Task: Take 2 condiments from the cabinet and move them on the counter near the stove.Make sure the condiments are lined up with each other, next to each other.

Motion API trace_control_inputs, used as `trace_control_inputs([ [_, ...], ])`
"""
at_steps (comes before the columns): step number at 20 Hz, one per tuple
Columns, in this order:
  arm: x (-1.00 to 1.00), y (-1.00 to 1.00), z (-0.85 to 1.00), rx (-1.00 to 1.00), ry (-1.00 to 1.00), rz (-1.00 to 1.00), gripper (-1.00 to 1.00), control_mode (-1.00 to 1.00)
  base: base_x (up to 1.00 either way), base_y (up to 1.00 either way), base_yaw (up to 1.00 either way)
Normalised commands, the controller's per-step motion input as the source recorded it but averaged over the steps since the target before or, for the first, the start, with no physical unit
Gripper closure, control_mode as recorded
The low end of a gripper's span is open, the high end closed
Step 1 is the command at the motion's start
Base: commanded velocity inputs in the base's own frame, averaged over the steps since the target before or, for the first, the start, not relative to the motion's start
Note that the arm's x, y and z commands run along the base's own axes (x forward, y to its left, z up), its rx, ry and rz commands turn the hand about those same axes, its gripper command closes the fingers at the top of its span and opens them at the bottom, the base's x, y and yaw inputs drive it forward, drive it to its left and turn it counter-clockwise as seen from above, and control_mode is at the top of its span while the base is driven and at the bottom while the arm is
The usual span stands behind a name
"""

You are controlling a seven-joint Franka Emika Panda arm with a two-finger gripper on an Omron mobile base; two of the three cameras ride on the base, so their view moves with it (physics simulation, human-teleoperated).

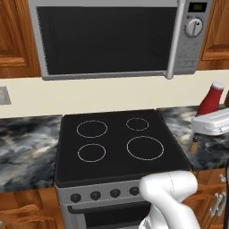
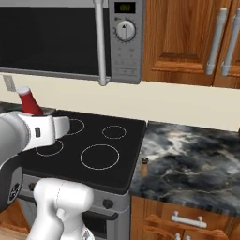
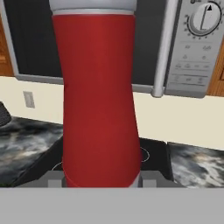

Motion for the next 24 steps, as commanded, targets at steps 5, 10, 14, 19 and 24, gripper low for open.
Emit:
trace_control_inputs([
  [5,0.0,0.0,0.0,0.0,0.0,0.0,1.0,1.0,0.27,-0.35,-0.13],
  [10,0.0,0.0,0.0,0.0,0.0,0.0,1.0,1.0,0.07,-0.24,-0.09],
  [14,0.0,0.0,0.0,0.0,0.0,0.0,1.0,1.0,0.0,-0.11,-0.07],
  [19,0.0,0.0,0.0,0.0,0.0,0.0,1.0,1.0,0.0,-0.05,-0.04],
  [24,0.19,-0.06,-0.1,0.0,0.0,0.0,1.0,-1.0,0.02,-0.01,0.0],
])
